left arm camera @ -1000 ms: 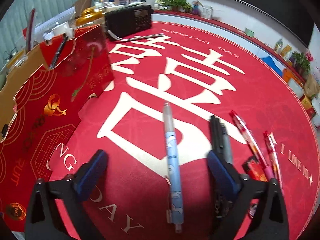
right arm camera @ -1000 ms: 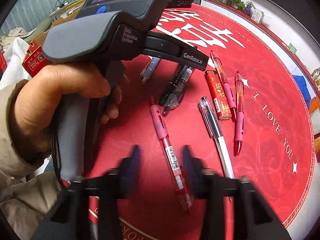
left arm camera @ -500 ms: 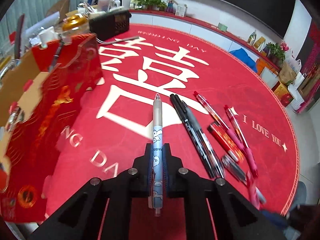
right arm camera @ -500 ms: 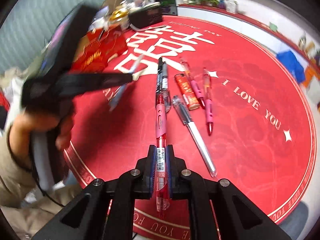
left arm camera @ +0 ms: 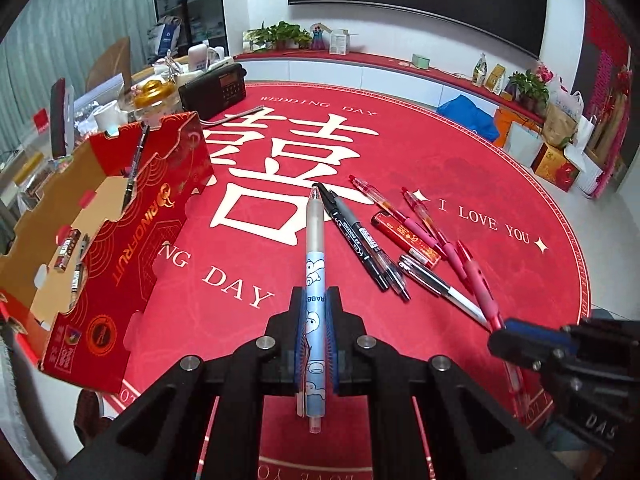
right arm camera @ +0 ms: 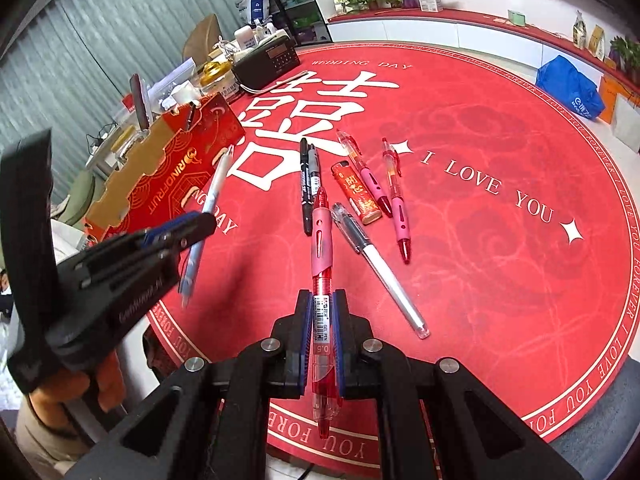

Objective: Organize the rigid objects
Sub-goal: 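Lift and carry the blue pen and red pen over the cardboard box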

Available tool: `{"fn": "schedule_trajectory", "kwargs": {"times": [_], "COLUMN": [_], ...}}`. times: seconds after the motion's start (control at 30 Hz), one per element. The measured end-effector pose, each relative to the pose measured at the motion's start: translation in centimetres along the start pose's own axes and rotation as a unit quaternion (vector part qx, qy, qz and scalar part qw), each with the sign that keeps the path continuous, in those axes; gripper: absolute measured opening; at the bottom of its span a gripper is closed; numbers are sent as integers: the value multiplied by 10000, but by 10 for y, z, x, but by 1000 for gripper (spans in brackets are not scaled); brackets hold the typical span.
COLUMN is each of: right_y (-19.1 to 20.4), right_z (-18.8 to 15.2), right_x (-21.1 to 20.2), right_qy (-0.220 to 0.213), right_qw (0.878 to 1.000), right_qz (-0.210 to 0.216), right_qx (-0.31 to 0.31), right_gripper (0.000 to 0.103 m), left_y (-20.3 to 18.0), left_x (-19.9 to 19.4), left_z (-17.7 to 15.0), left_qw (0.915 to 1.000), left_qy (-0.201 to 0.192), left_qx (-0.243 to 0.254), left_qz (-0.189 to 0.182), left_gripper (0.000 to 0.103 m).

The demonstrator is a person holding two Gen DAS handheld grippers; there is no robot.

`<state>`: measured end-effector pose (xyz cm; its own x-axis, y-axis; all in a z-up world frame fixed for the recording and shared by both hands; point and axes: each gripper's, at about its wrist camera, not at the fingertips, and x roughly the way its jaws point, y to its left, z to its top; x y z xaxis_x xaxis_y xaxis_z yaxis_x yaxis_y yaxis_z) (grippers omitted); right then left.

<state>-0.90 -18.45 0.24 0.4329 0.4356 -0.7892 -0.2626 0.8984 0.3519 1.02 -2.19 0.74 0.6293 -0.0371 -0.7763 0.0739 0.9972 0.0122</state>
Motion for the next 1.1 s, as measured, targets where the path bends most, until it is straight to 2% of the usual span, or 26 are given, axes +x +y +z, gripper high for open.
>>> {"fn": "schedule_trajectory", "kwargs": {"times": [0.3, 0.67, 0.93, 1.1], "right_y": [19, 42, 73, 106], "right_z": [9, 24, 51, 75], "right_x": [-2, 3, 5, 10], "right_qy": [-107, -119, -244, -351], "right_qw": [9998, 9993, 9974, 9948], "right_qz": [74, 92, 154, 280], "right_qx": [-157, -332, -655, -916], "right_gripper": [11, 11, 11, 11], "left_y": [16, 36, 59, 88], "left_x": [-17, -26, -39, -49], "left_z": [3, 1, 12, 23], "left_qw": [9995, 9984, 9962, 9922], "left_qy": [-210, -286, -505, -719], "left_qx": [-201, -421, -545, -717], "left_qz": [136, 255, 465, 730], "left_gripper": [10, 10, 10, 10]}}
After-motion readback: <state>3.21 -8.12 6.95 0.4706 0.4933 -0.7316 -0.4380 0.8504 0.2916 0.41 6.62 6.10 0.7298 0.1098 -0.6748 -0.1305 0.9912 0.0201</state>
